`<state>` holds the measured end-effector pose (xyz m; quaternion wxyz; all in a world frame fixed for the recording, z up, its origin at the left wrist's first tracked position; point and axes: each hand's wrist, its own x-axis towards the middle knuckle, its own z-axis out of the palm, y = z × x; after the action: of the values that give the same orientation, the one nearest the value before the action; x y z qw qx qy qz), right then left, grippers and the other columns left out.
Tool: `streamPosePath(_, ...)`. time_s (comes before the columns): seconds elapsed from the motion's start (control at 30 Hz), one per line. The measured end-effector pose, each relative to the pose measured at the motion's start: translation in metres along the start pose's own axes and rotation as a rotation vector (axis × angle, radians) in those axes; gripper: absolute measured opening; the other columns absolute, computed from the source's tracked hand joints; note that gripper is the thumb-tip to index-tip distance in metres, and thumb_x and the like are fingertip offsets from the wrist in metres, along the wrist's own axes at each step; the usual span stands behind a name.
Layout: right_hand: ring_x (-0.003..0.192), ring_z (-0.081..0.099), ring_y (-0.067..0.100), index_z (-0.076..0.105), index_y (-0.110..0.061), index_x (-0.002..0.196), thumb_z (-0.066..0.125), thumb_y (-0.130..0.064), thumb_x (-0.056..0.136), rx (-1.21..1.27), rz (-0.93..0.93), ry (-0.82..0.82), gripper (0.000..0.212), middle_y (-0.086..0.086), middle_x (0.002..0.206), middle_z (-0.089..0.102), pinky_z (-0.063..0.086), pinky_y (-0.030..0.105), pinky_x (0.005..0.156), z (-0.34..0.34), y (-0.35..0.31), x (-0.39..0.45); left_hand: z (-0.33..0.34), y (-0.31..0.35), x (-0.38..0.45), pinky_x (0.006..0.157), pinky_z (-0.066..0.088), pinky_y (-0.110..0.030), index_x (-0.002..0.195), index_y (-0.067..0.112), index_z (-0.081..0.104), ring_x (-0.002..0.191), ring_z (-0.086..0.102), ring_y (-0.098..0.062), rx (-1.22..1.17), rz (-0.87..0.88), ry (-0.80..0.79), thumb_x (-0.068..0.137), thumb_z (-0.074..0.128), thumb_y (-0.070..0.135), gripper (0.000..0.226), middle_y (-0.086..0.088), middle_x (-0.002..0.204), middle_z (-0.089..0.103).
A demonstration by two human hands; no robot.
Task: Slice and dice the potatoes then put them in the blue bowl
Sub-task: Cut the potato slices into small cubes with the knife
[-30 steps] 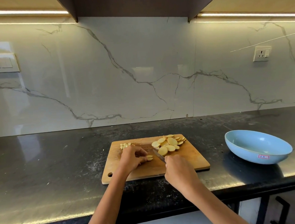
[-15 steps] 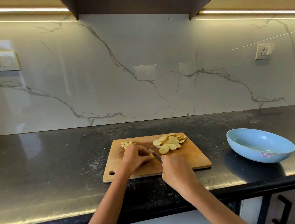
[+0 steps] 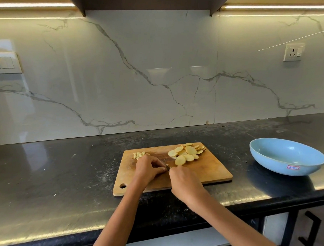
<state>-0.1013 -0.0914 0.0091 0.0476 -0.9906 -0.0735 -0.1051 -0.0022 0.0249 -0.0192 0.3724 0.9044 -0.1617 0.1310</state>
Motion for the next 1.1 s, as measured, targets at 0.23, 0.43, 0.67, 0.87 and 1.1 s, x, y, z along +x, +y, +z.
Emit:
streamPosePath(0.23,0.095,0.058,0.02,0.052,-0.007,0.114,0.042,-0.004,0.097,-0.012,-0.067,0.032,0.02,0.01,0.113,0.056,0.035,0.025,0.067,0.005,0.006,-0.022,0.002,0.0,0.001,0.068,0.047,-0.015,0.082,0.013,0.075,0.075,0.059,-0.005,0.045,-0.002,0.039,0.078,0.072,0.012,0.005,0.001,0.084,0.071)
streamPosePath(0.43,0.097,0.061,0.019,0.053,-0.008,0.116,0.046,-0.006,0.096,0.044,-0.021,0.074,0.021,0.007,0.112,0.058,0.04,0.023,0.067,0.01,0.009,-0.021,0.001,-0.002,0.001,0.061,0.041,-0.008,0.086,0.013,0.074,0.07,0.054,-0.001,0.066,0.011,0.044,0.081,0.069,0.011,0.008,0.004,0.084,0.068)
streamPosePath(0.67,0.09,0.064,0.018,0.05,-0.009,0.124,0.048,-0.011,0.095,0.147,0.035,0.191,0.029,0.007,0.107,0.064,0.041,0.019,0.057,0.019,0.022,-0.007,-0.016,-0.007,0.004,0.065,0.042,-0.003,0.094,0.004,0.071,0.084,0.061,-0.013,-0.105,-0.026,0.213,0.084,0.061,-0.004,0.016,-0.001,0.087,0.066)
streamPosePath(0.87,0.078,0.063,0.015,0.056,-0.009,0.12,0.047,-0.01,0.095,0.183,0.029,0.223,0.027,0.007,0.101,0.066,0.028,0.013,0.043,0.018,0.038,0.003,-0.029,-0.015,0.001,0.059,0.046,-0.006,0.093,0.007,0.071,0.068,0.06,-0.001,-0.099,-0.08,-0.164,0.07,0.079,0.005,0.024,0.005,0.079,0.065)
streamPosePath(1.1,0.052,0.04,0.006,0.062,-0.01,0.096,0.039,-0.012,0.097,0.211,-0.044,0.194,0.022,-0.003,0.066,0.05,0.024,0.017,0.041,0.025,0.046,0.008,-0.018,-0.006,0.002,0.067,0.039,-0.009,0.106,0.01,0.069,0.086,0.06,-0.011,0.07,0.033,0.119,0.084,0.062,0.001,0.025,-0.002,0.101,0.069)
